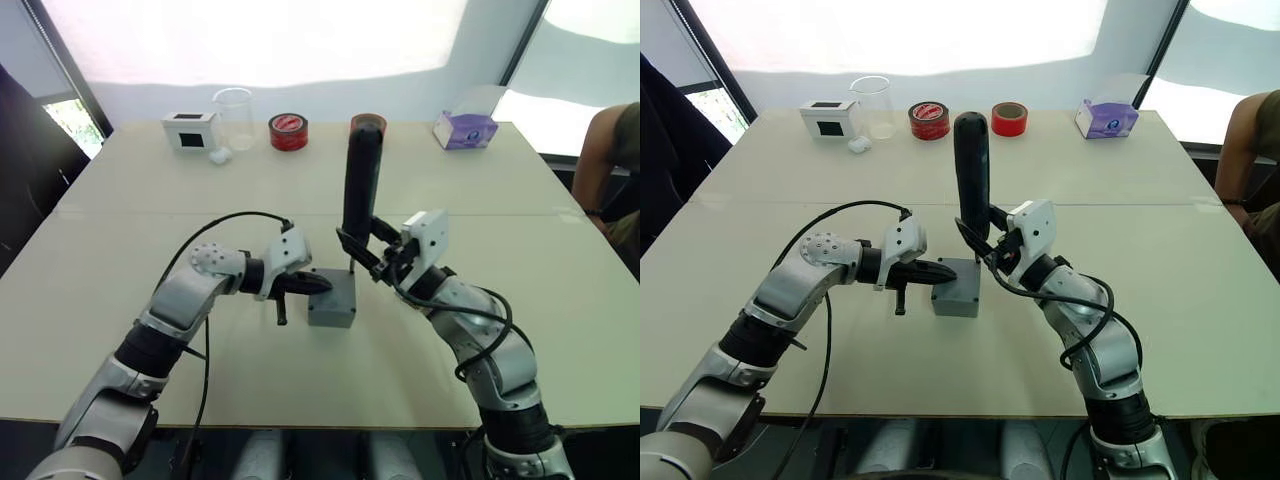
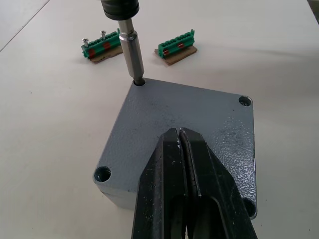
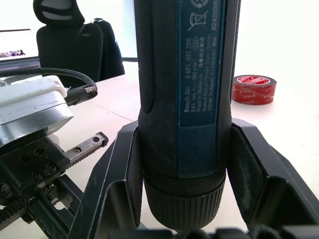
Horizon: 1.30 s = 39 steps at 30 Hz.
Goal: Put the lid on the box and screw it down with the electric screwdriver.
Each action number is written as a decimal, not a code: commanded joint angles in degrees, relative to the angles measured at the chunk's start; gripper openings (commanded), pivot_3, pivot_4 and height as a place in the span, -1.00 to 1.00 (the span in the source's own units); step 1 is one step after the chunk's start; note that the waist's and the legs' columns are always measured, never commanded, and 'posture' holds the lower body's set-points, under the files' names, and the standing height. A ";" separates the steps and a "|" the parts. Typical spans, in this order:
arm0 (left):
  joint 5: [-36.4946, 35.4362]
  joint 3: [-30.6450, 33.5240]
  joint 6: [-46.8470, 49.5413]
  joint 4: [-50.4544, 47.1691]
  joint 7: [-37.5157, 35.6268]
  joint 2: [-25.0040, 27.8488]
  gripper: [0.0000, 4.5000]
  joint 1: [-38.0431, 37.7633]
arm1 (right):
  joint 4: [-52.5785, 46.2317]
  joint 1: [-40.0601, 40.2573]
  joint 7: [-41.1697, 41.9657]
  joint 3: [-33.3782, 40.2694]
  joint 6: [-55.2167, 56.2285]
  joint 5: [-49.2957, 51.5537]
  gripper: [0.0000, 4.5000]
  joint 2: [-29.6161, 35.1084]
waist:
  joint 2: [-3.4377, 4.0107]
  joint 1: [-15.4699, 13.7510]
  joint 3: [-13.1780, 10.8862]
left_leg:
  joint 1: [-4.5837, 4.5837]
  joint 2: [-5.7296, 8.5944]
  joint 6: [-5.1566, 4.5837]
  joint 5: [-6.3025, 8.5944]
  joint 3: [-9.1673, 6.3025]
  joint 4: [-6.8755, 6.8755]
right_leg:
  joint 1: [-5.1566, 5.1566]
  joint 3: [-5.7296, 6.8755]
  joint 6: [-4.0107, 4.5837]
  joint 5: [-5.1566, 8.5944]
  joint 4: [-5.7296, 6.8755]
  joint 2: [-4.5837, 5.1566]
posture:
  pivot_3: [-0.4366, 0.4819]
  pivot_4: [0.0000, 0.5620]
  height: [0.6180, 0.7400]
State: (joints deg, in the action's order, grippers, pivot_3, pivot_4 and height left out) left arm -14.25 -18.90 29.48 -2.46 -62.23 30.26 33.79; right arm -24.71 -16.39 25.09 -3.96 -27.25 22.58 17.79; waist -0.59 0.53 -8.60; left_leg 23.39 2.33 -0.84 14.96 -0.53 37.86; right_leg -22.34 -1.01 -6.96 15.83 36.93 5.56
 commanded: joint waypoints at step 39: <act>-17.76 5.81 14.56 -13.05 -7.27 7.56 -1.00 5.42 | 29.14 -10.51 -8.17 15.85 -65.25 39.90 -0.22 46.36 | 0.65 0.20 -0.77 | 1.84 -0.07 -0.04 -0.11 0.20 0.20 | -1.78 -0.03 -0.06 -0.05 0.16 -0.15 | -0.05 -0.47 1.00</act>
State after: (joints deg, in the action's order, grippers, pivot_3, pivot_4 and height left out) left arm -31.84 -13.28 44.67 -13.20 -69.67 37.78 39.32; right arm 4.80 -25.81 17.13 10.77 -92.15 62.06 63.85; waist 0.05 0.73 -9.36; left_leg 25.24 2.26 -0.88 14.85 -0.33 38.07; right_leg -24.12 -1.04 -7.02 15.78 37.09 5.41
